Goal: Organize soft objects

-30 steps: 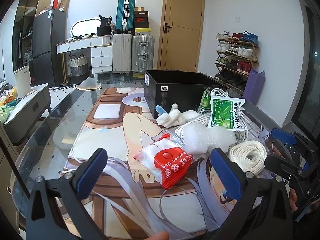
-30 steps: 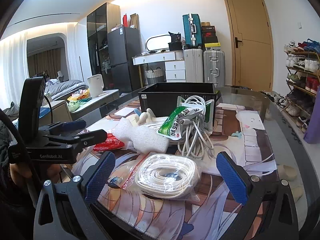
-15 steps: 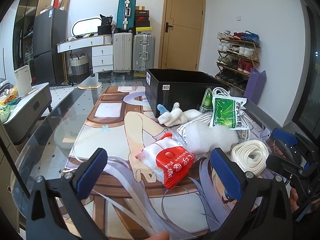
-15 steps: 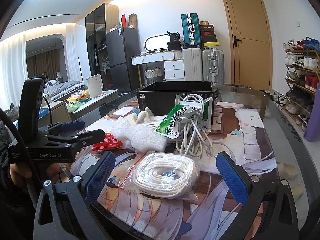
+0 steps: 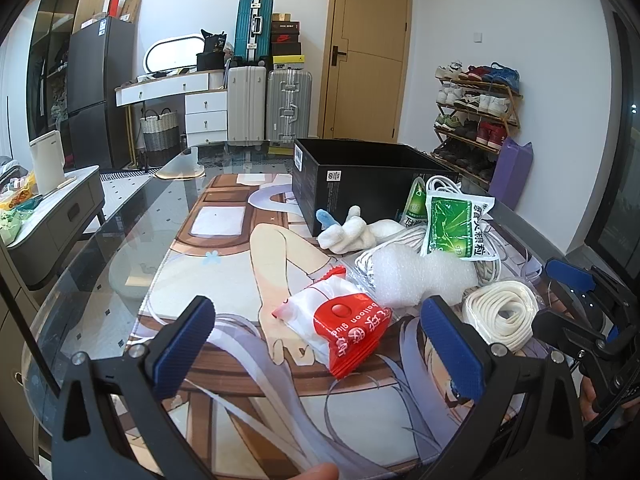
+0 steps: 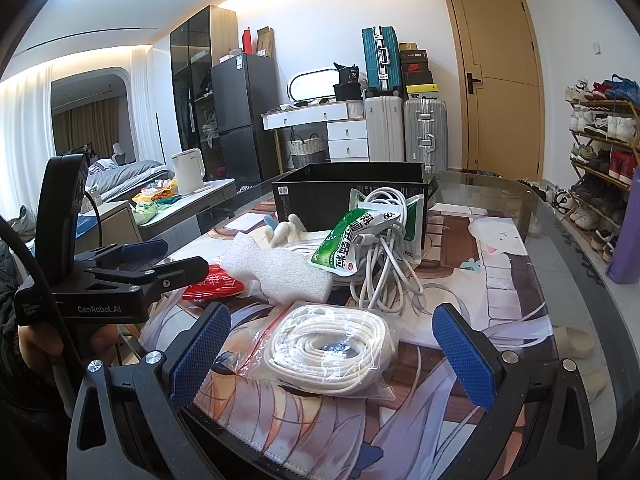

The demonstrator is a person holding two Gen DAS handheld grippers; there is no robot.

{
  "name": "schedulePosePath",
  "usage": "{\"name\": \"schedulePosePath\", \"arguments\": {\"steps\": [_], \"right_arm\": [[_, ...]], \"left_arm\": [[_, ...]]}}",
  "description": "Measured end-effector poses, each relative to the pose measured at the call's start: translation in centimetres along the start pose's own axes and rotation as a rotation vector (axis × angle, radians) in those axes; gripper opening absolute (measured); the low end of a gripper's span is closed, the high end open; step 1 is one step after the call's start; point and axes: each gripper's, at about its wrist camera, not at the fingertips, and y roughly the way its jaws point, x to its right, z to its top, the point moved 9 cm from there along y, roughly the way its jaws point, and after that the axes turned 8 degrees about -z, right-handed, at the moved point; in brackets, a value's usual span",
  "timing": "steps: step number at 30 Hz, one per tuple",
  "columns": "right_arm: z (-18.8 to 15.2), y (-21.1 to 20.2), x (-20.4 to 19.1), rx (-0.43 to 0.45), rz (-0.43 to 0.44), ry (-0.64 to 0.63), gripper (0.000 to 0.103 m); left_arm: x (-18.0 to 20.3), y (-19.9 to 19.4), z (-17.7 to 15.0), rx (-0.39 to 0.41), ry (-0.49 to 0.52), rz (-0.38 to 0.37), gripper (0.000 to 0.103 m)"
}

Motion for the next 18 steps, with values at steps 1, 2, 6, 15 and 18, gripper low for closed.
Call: {"name": "schedulePosePath", "arguments": {"steps": [1, 2, 6, 15, 18], "right_arm": [[-0.02, -0.01, 0.04, 0.001, -0.001, 0.001, 0.102], [-0.02, -0.04, 0.07, 0.001, -0.001, 0.001, 0.102], [-0.05, -0.03, 0.03, 0.000, -0.001, 0.000, 0.102], [-0.26, 0.19, -0.01, -0.005, -0.002, -0.003, 0.102], [-0.25, 0.20, 0.00, -0.005, -0.001, -0.002, 0.102]], "left_arm": [[-0.02, 0.02, 0.04, 0.002, 0.002, 0.000, 0.103], [-0.01, 0.00, 0.04, 0.001, 0.003, 0.000, 0.103], [0.02, -0.06, 0.10, 0.009, 0.011, 0.003, 0.103], [0.28, -0.08, 0.08, 0.012, 0.014, 0.003, 0.103], [0.28, -0.08, 0.08, 0.013, 0.016, 0.003, 0.103]]}}
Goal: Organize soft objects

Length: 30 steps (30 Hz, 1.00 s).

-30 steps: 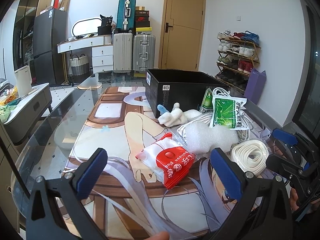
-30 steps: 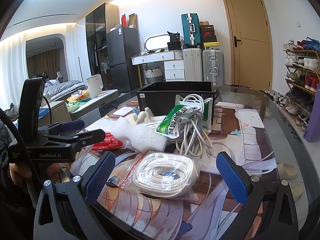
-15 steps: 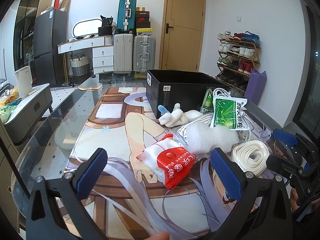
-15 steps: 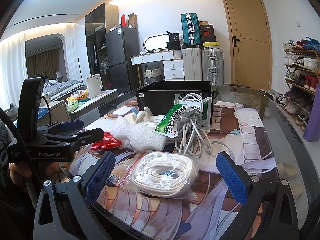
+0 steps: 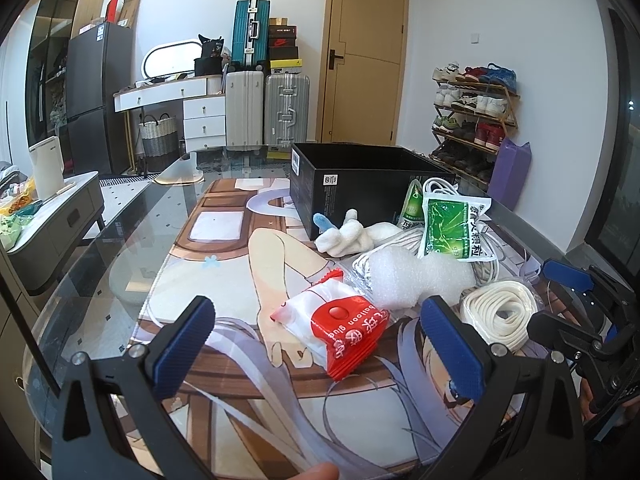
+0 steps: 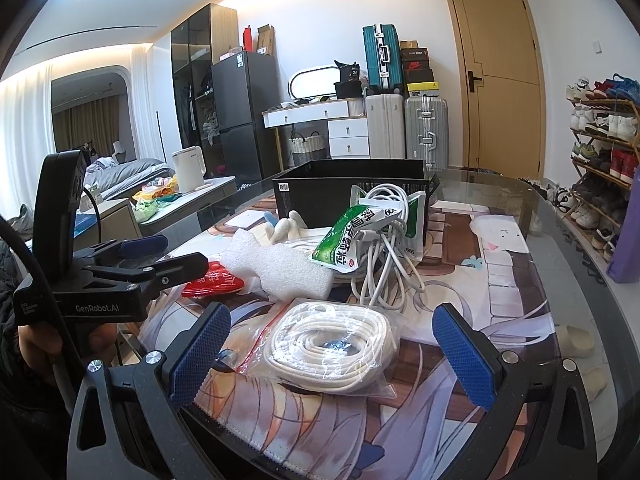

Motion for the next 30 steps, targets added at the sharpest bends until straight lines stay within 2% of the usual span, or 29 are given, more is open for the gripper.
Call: {"name": "schedulePosePath", "arguments": {"steps": [30], "right_arm": [[0.10, 0.02, -0.55, 0.004, 0.005, -0.027, 0.102]], "left_arm": [[0.21, -0.29, 0.13, 0.034, 0.012, 0.001, 0.103]]}}
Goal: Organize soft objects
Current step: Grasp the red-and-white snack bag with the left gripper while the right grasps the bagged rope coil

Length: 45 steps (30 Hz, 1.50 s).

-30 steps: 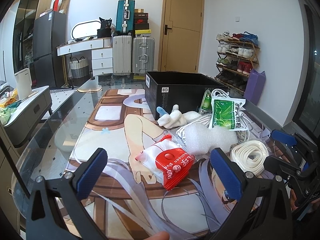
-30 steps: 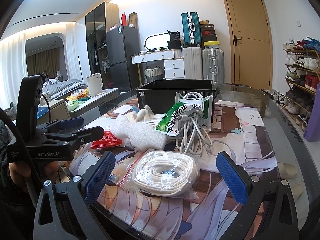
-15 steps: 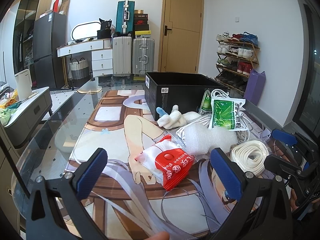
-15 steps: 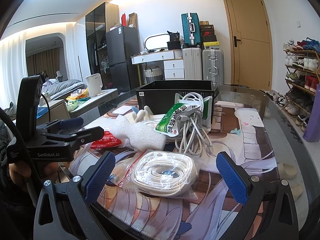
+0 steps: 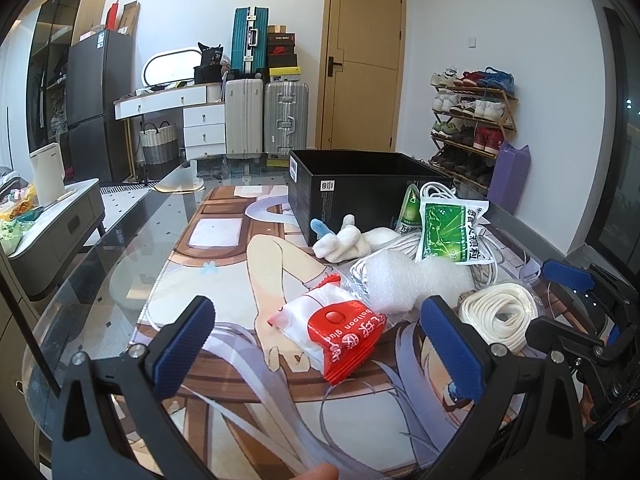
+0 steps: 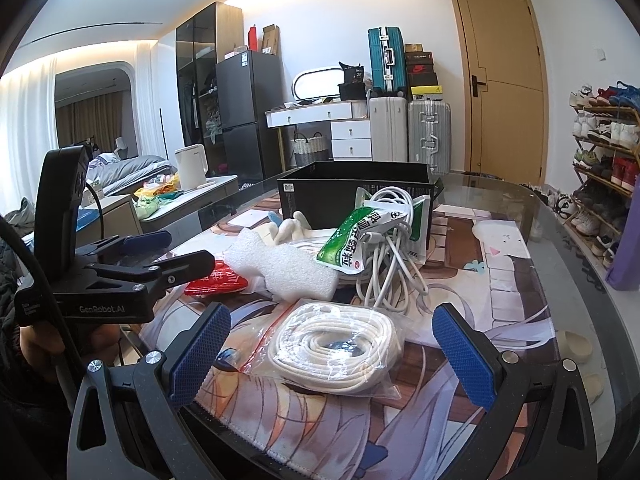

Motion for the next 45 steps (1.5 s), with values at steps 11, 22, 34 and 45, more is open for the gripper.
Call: {"name": "schedulePosePath", "arguments": {"steps": [11, 22, 34, 45], "right_arm": [[0.0, 0.3, -0.6, -0.011, 0.020, -0.007, 0.102], [-0.2, 0.6, -1.4, -0.028, 0.039, -0.025, 0.102], [-1.0, 1.4, -2.0, -0.078, 0.032, -0.053, 0.102], [-2.4, 3.8, -2.1, -0.191, -0.045, -0.127, 0.102]], "left_arm": [[0.0, -0.1, 0.0, 0.004, 0.000, 0.003, 0.103], [-0.4, 0.0, 0.0, 0.001, -0.009, 0.009, 0.103], [-0.8, 0.1, 0.1, -0.002, -0.015, 0.014, 0.103], [-0.7, 0.4, -0.2, -0.009, -0.013, 0.017, 0.103]]}}
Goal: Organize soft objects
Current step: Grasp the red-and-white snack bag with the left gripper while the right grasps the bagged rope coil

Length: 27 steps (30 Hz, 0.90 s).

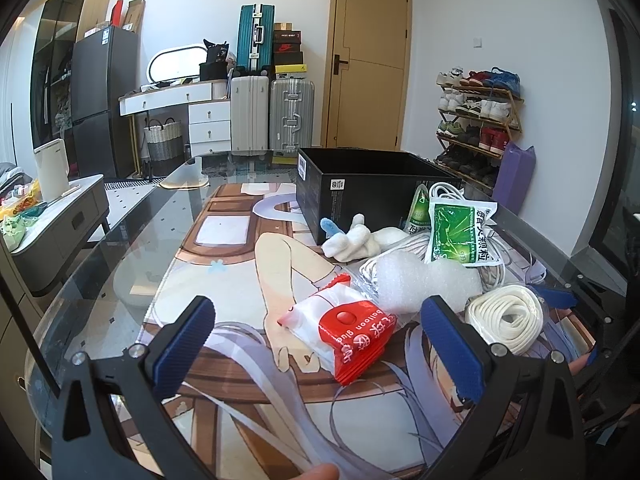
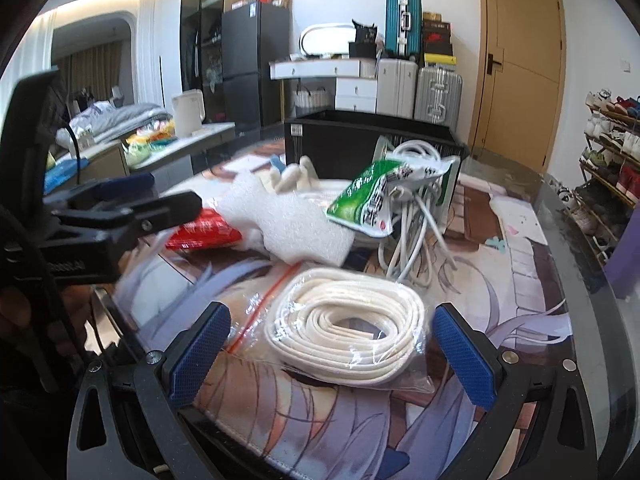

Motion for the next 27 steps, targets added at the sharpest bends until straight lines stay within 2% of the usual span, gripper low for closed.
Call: {"name": "schedulePosePath", "arguments": {"steps": [9, 15, 20, 23, 27], "right_arm": [[-0.1, 1.4, 0.1, -0.089, 0.017, 0.028, 0.102], [0.1, 1.4, -0.1, -0.075, 0.029, 0.017, 0.099], [0.1, 0.5, -0.5, -0.032, 0.047, 0.004, 0.070], [-0.1, -0.1, -0.7, -0.011, 0.050, -0.007, 0.061], [-0.3, -0.5, -0.7, 0.010, 0.053, -0.013, 0.055]], "left_arm": [[0.0, 0.1, -0.2, -0.005, -0.002, 0.003, 0.103], [0.0, 0.1, -0.2, -0.007, -0.001, 0.003, 0.103], [0.0, 0.2, -0.3, -0.013, -0.002, 0.004, 0.103], [0.0, 0.3, -0.4, -0.018, -0.001, 0.005, 0.103], [0.0, 0.4, -0.6, -0.025, -0.001, 0.005, 0.103]]}}
